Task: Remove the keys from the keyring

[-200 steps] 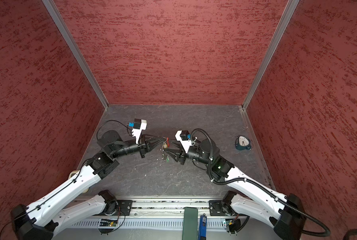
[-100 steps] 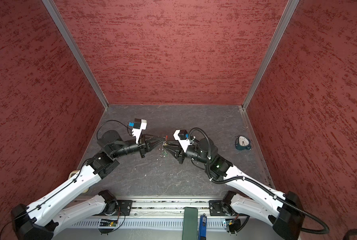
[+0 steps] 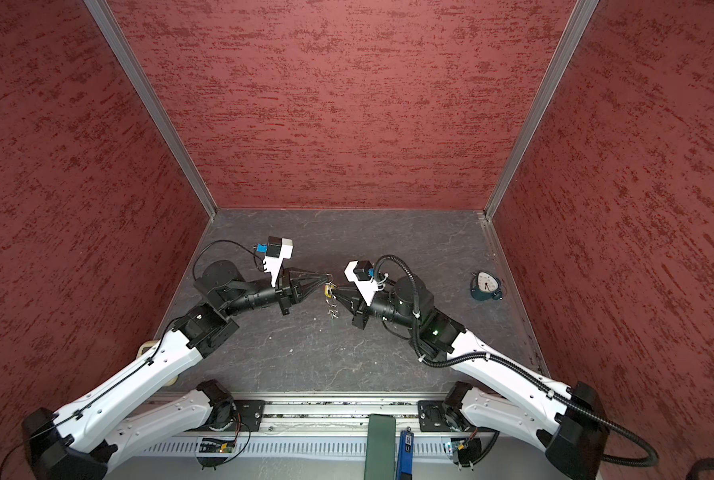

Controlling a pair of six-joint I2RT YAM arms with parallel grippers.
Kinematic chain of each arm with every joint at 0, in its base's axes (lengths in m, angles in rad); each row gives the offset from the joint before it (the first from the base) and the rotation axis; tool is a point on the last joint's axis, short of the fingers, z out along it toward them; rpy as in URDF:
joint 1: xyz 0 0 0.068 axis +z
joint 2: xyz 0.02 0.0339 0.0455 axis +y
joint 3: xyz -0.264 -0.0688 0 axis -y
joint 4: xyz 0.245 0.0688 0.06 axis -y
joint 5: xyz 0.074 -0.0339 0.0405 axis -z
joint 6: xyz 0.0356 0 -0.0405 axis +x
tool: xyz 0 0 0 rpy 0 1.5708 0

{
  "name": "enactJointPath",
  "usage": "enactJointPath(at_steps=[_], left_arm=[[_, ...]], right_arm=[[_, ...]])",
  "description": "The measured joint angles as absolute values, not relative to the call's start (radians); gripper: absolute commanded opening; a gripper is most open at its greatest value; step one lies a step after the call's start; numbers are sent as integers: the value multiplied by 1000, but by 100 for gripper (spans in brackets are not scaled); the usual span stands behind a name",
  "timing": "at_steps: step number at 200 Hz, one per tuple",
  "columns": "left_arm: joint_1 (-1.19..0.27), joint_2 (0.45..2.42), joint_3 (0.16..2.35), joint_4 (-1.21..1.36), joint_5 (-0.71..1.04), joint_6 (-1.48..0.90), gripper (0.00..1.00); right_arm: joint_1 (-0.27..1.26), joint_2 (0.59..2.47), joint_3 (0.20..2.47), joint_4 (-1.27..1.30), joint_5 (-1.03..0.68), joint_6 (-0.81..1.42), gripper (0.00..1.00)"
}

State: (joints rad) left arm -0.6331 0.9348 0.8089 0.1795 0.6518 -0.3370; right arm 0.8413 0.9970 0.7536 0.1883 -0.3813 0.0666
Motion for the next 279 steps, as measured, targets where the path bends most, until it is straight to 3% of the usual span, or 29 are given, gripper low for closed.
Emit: enactJointPath(at_steps=[105,279], left_arm=[[-633,923,806,181,710,-332,0],[-627,931,800,196,811,-299,0]], right_arm=[[841,968,926,-108,-370,-64,0],[818,985,1058,-290,-342,-165,0]])
